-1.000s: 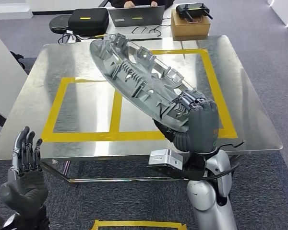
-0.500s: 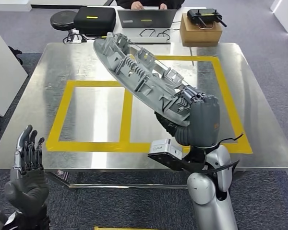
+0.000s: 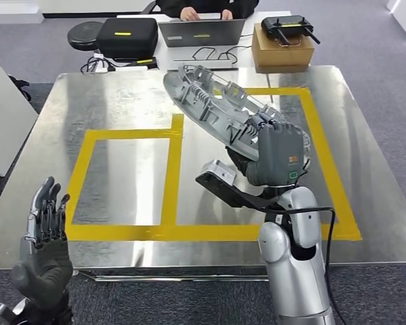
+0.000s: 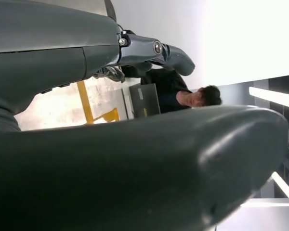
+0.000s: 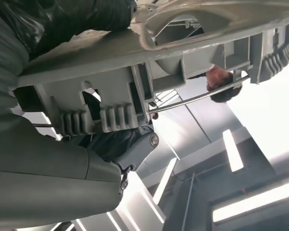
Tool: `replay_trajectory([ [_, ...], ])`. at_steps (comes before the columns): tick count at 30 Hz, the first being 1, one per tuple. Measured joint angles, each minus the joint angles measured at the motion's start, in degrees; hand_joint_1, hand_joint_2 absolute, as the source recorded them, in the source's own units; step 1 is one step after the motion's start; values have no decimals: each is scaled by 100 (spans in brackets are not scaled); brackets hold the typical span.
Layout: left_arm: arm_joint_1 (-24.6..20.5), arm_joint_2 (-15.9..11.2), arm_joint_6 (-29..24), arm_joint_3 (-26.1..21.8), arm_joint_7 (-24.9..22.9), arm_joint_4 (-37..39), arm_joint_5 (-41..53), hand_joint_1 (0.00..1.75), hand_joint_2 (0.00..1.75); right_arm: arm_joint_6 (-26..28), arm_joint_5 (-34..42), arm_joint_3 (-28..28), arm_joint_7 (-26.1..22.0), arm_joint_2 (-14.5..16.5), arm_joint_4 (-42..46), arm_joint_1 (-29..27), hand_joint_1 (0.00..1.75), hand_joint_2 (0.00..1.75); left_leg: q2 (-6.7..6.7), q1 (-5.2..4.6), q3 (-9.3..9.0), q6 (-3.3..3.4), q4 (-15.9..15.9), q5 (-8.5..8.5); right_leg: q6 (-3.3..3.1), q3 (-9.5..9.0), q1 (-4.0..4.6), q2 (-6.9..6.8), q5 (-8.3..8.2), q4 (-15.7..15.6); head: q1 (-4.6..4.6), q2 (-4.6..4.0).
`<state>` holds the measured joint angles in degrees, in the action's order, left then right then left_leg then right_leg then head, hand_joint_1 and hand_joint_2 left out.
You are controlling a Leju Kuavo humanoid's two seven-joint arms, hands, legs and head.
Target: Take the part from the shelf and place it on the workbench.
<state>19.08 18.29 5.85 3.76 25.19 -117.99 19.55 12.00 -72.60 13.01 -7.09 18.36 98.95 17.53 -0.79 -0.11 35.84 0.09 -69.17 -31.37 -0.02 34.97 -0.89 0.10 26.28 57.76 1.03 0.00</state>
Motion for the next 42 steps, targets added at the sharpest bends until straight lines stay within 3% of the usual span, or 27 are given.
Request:
replay_trajectory([
  [2, -15, -7, 50, -1, 15, 30, -8, 0, 0, -60, -265, -16, 118, 21, -155, 103, 175, 175, 7, 58, 384, -65, -436, -305, 3, -142, -16, 6, 111, -10, 4, 0],
  [3, -24, -9, 84, -1, 30, 46, -13, 0, 0, -97, -463, -22, 206, 32, -270, 167, 175, 175, 10, 81, 485, -92, -445, -383, 14, -230, -28, 13, 176, -10, 4, 0],
  [4, -34, -13, 121, -1, 45, 62, -17, 0, 0, -127, -677, -26, 298, 39, -412, 246, 175, 175, 16, 99, 512, -114, -293, -328, 32, -324, -42, 21, 243, -10, 5, 0],
  [5, -43, -16, 155, 0, 61, 79, -20, 0, 0, -146, -884, -27, 391, 44, -581, 339, 175, 175, 29, 114, 479, -130, 5, -114, 57, -424, -57, 28, 315, -10, 6, 0],
  [6, -53, -20, 186, 1, 77, 99, -22, 0, 0, -153, -1068, -27, 475, 45, -767, 435, 175, 175, 53, 125, 421, -136, 387, 249, 95, -489, -68, 31, 388, -14, 13, 0],
  [8, -80, -32, 223, 2, 99, 149, -30, 0, 0, -148, -1293, -27, 594, 46, -1144, 622, 175, 175, 102, 110, 351, -102, 925, 772, 187, -590, -71, 38, 512, -20, 40, 0],
  [9, -95, -36, 232, 6, 107, 172, -33, 0, 0, -138, -1344, -30, 629, 46, -1292, 693, 175, 175, 112, 99, 345, -62, 1035, 896, 238, -619, -68, 38, 540, -26, 54, 0],
  [11, -127, -40, 239, 24, 119, 202, -34, 0, 0, -122, -1386, -32, 663, 48, -1498, 797, 175, 175, 94, 85, 304, 34, 1064, 878, 329, -631, -71, 31, 505, 22, 58, 0],
  [12, -140, -42, 239, 34, 124, 209, -34, 0, 0, -119, -1393, -32, 668, 48, -1568, 827, 175, 175, 87, 91, 262, 82, 1089, 870, 362, -541, -77, 25, 439, 179, 51, 0],
  [14, -159, -44, 240, 49, 129, 225, -34, 0, 0, -118, -1398, -30, 669, 49, -1700, 872, 175, 175, 77, 95, 155, 170, 1126, 798, 388, -142, -77, 15, 391, 772, 25, 0],
  [15, -164, -44, 241, 54, 130, 236, -34, 0, 0, -117, -1399, -31, 670, 48, -1761, 884, 175, 175, 74, 88, 103, 206, 1132, 748, 381, 112, -70, 12, 484, 1127, 12, 0],
  [17, -169, -45, 242, 60, 130, 257, -34, 0, 0, -116, -1403, -41, 671, 44, -1870, 891, 175, 175, 54, 61, -21, 246, 1133, 626, 367, 540, -46, 12, 862, 1601, -5, 0],
  [18, -170, -45, 242, 61, 130, 268, -34, 0, 0, -116, -1404, -47, 672, 42, -1916, 891, 175, 175, 36, 43, -102, 255, 1132, 559, 352, 665, -33, 12, 992, 1639, -12, 0],
  [19, -171, -45, 242, 61, 130, 277, -34, 0, 0, -116, -1406, -53, 671, 41, -1955, 893, 175, 175, 18, 24, -192, 259, 1132, 490, 327, 709, -16, 12, 989, 1516, -18, 0],
  [20, -173, -45, 242, 62, 130, 284, -34, 0, 0, -116, -1406, -55, 670, 41, -1986, 898, 175, 175, 3, 3, -290, 261, 1132, 417, 287, 679, 6, 12, 823, 1238, -27, 0],
  [21, -174, -46, 242, 63, 130, 290, -34, 0, 0, -116, -1406, -56, 670, 41, -2013, 906, 168, 175, -5, -13, -372, 261, 1136, 343, 230, 606, 34, 11, 506, 862, -38, 0],
  [22, -176, -49, 242, 64, 130, 299, -34, 0, 0, -113, -1406, -58, 670, 40, -2039, 918, 124, 175, -10, -30, -453, 253, 1131, 273, 164, 544, 68, 20, 177, 527, -28, 0],
  [24, -184, -53, 242, 70, 127, 315, -34, 0, 0, -120, -1432, -60, 717, 40, -2083, 949, 37, 87, -24, -35, -532, 207, 1141, 177, 58, 429, 127, 40, -246, 132, -18, 0],
  [25, -188, -55, 237, 73, 126, 320, -36, 0, 0, -155, -1452, -60, 797, 41, -2096, 975, 0, 44, -30, -35, -570, 178, 1153, 160, 22, 397, 143, 48, -282, 91, -9, 0],
  [26, -191, -56, 224, 74, 119, 322, -39, 0, 0, -227, -1475, -52, 929, 44, -2109, 1004, 0, 0, -34, -31, -600, 162, 1187, 145, 14, 340, 146, 50, -290, 59, -16, 0],
  [29, -194, -58, 173, 67, 87, 324, -56, 0, 0, -457, -1499, 3, 1432, 43, -2276, 1123, 0, 0, -30, -42, -693, 172, 1291, 181, 54, 268, 125, 72, -363, 18, -4, 0],
  [32, -195, -58, 129, 52, 73, 324, -90, 0, 0, -504, -1475, 7, 1637, 59, -2512, 1165, 0, 0, -29, -49, -698, 175, 1330, 220, 66, 274, 107, 92, -347, -4, 0, 0],
  [36, -178, -57, 24, -15, 73, 324, -107, 0, 0, -733, -1414, -38, 1990, 70, -2664, 1109, 0, 0, -28, -51, -696, 172, 1361, 199, 49, 268, 109, 105, -256, -50, 2, 0],
  [42, -114, -27, -123, -188, 53, 289, -136, 0, 0, -1222, -1491, -86, 2693, 72, -2585, 951, 0, 0, -24, -33, -850, 127, 1467, 89, 8, 163, 133, 93, -199, -34, -2, 0],
])
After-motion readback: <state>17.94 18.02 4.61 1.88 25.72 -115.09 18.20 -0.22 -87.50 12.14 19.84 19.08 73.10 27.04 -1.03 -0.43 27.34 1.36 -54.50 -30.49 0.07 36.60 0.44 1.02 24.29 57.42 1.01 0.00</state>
